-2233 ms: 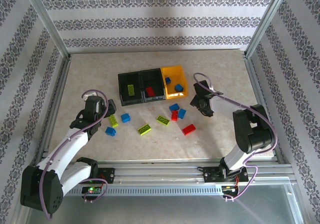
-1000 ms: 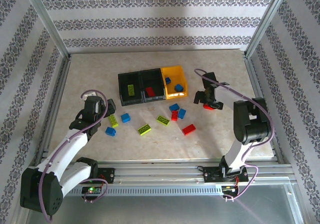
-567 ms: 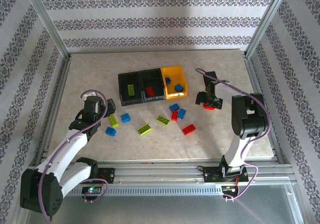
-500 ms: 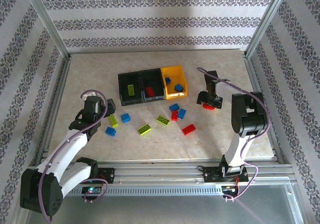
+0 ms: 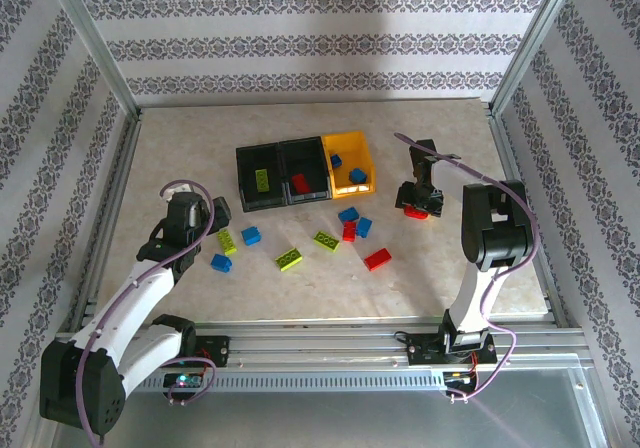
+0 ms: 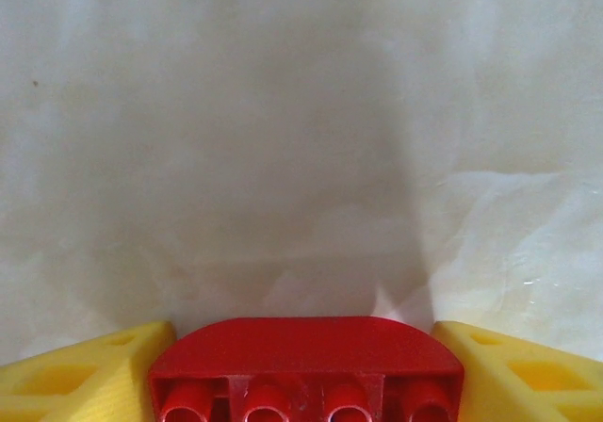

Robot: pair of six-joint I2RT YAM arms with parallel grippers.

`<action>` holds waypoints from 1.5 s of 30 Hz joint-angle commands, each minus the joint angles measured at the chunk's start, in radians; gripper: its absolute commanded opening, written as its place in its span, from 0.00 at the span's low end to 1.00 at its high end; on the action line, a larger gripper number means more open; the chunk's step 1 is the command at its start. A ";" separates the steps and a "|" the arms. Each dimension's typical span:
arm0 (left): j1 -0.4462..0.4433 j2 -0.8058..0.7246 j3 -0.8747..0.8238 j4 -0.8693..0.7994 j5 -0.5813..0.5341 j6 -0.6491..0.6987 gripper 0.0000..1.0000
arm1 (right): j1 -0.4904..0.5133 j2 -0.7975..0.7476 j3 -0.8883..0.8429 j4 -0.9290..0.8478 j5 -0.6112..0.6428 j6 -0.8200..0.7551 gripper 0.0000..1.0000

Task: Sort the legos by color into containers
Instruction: Pick up the lego from the middle-right of the table, then place the lego in the container.

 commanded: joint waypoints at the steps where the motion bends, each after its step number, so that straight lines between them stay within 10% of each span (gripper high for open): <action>1: 0.017 -0.011 0.006 -0.006 -0.016 0.004 1.00 | 0.016 -0.052 -0.033 -0.027 0.018 0.022 0.66; 27: 0.017 -0.028 0.002 -0.019 -0.004 0.000 1.00 | 0.553 -0.010 0.367 0.013 0.217 0.028 0.53; 45: 0.017 -0.048 -0.011 -0.030 -0.007 -0.001 1.00 | 0.594 0.309 0.720 -0.013 0.296 -0.054 0.55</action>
